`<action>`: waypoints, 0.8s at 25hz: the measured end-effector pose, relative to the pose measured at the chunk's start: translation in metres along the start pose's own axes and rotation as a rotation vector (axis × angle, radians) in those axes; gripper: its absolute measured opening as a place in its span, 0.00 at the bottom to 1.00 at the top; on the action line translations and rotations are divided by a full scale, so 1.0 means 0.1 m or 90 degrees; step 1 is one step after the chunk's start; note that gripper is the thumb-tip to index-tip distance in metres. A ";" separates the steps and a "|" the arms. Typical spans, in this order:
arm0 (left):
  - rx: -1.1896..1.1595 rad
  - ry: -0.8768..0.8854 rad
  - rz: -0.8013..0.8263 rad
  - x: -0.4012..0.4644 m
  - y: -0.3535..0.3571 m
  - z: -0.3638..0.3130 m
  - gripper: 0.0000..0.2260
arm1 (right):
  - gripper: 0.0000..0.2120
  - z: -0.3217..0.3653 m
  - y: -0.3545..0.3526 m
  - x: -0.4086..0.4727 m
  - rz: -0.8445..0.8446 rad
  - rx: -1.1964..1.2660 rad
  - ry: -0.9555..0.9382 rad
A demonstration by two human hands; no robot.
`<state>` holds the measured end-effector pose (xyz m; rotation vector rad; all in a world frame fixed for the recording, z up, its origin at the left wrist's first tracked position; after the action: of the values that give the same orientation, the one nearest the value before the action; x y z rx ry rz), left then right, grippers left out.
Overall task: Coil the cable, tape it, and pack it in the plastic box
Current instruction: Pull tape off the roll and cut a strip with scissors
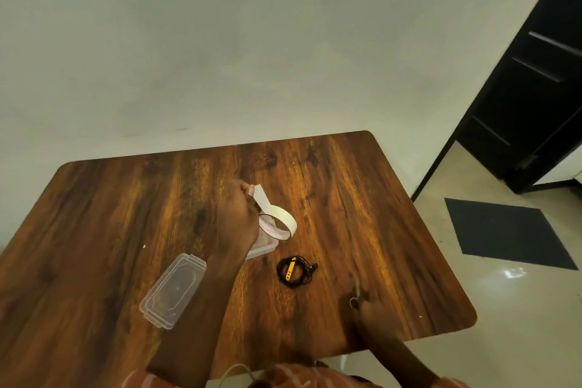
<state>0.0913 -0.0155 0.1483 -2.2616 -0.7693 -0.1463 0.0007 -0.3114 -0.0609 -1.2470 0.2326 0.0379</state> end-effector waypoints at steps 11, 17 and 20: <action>0.000 -0.026 -0.008 0.03 -0.13 0.08 0.07 | 0.10 -0.12 0.01 0.29 0.086 0.089 0.044; -0.015 -0.016 -0.013 0.10 -0.19 0.08 0.06 | 0.10 0.24 -0.19 0.18 0.078 0.433 0.083; -0.041 0.029 -0.022 0.13 -0.24 0.00 0.05 | 0.12 0.70 -0.61 0.17 0.045 0.676 0.096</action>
<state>0.0881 0.0037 0.1670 -2.2982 -0.7897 -0.2407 0.0373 -0.2666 0.0142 -0.1828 0.3627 -0.1094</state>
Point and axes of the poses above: each hand's wrist, its own x-axis towards the middle knuckle, its own y-axis out of the palm, z = x × y, the point moved 6 cm from there along x, towards the middle knuckle, and after that the axes turned 11 degrees about -z, right-handed, at the moved point
